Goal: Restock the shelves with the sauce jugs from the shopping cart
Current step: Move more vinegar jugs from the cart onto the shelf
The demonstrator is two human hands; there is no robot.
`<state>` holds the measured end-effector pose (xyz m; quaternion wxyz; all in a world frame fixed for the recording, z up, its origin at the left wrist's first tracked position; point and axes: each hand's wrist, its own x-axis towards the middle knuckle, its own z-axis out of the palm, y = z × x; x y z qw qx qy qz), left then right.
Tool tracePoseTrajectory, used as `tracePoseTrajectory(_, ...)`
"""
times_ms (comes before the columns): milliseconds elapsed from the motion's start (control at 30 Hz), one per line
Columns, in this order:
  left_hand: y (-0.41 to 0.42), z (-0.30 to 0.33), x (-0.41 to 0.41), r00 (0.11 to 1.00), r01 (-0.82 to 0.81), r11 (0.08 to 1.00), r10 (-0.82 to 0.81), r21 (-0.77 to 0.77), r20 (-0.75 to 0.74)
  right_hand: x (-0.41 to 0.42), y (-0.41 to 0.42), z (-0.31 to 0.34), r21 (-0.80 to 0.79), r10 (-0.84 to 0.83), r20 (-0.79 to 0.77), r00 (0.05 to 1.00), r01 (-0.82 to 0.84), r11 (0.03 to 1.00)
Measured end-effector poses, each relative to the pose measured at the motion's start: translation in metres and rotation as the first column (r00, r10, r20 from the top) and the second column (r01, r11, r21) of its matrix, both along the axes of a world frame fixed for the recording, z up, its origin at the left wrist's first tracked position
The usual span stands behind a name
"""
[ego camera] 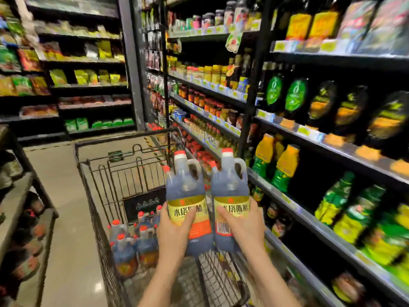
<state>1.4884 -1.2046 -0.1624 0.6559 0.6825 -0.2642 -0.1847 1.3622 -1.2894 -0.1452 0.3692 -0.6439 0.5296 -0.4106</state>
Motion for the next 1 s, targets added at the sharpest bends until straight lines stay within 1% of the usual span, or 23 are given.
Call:
tracePoseTrajectory(100, 0.01, 0.01, -0.033, 0.993, 0.12, 0.993, -0.12, -0.022, -0.015, -0.042, 0.026, 0.011, -0.01, -0.094, -0.029, 0.995, 0.094, 0.996)
tracePoseTrajectory(200, 0.015, 0.019, -0.072, 0.97, 0.239, 0.97, -0.24, -0.043, -0.026, -0.088, 0.051, 0.022, -0.025, -0.215, -0.015, 0.976, 0.215, 0.976)
tracePoseTrajectory(333, 0.019, 0.031, -0.132, 0.903, 0.428, 0.903, -0.429, -0.038, -0.015, -0.154, 0.081, 0.032, -0.039, -0.374, -0.008, 0.927, 0.374, 0.927)
tracePoseTrajectory(433, 0.026, 0.039, -0.184, 0.853, 0.522, 0.85, -0.522, -0.07, 0.013, -0.21, 0.107, 0.037, -0.07, -0.502, 0.011, 0.865, 0.501, 0.863)
tracePoseTrajectory(533, 0.039, 0.047, -0.245, 0.782, 0.623, 0.781, -0.623, -0.043, 0.012, -0.268, 0.14, 0.042, -0.093, -0.62, 0.007, 0.785, 0.617, 0.781)
tracePoseTrajectory(667, 0.068, 0.052, -0.329, 0.643, 0.766, 0.64, -0.766, -0.068, 0.029, -0.349, 0.199, 0.047, -0.124, -0.73, 0.015, 0.684, 0.725, 0.677)
tracePoseTrajectory(833, 0.13, 0.058, -0.437, 0.507, 0.862, 0.503, -0.86, -0.064, 0.061, -0.455, 0.291, 0.049, -0.049, -0.839, 0.085, 0.537, 0.844, 0.535)
tracePoseTrajectory(900, 0.159, 0.056, -0.481, 0.43, 0.902, 0.426, -0.901, -0.069, 0.052, -0.498, 0.331, 0.044, -0.01, -0.867, 0.132, 0.48, 0.875, 0.483)
tracePoseTrajectory(1000, 0.204, 0.054, -0.549, 0.346, 0.937, 0.343, -0.938, -0.07, 0.033, -0.559, 0.393, 0.043, -0.005, -0.899, 0.176, 0.401, 0.914, 0.407)
